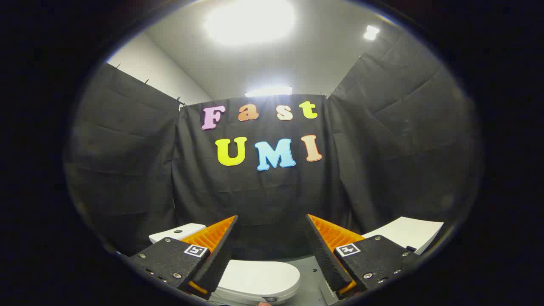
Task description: Open the toilet lid.
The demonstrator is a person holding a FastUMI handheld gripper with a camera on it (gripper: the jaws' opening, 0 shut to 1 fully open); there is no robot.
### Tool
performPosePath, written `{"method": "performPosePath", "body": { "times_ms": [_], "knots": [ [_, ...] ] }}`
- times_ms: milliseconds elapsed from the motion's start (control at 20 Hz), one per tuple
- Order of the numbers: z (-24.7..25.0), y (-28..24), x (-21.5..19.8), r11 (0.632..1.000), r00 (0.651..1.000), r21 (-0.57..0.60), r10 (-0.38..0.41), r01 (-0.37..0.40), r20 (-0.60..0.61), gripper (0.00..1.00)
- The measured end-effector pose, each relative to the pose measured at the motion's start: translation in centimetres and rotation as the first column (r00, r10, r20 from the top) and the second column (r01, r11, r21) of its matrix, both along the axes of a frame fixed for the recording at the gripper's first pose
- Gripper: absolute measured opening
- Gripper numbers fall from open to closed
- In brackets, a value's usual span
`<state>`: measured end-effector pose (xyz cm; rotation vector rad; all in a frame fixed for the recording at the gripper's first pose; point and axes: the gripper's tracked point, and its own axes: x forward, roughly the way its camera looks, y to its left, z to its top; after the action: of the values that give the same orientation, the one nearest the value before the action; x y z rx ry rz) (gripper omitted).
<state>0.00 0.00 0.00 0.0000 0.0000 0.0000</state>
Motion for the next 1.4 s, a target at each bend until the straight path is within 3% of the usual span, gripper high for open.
{"method": "performPosePath", "body": {
  "times_ms": [250,500,1000,1400],
  "knots": [
    [0.4,0.9,0.5,0.992,0.993,-0.029,0.120,-0.121,-0.006,0.93],
    [0.9,0.5,0.6,0.982,0.986,-0.086,0.166,-0.166,-0.002,0.94],
    [-1.0,0.7,1.4,0.986,0.988,-0.058,0.155,-0.156,-0.022,0.94],
    [-7.1,1.0,4.5,0.994,0.991,-0.022,0.105,-0.107,-0.082,0.94]
  ]
}}
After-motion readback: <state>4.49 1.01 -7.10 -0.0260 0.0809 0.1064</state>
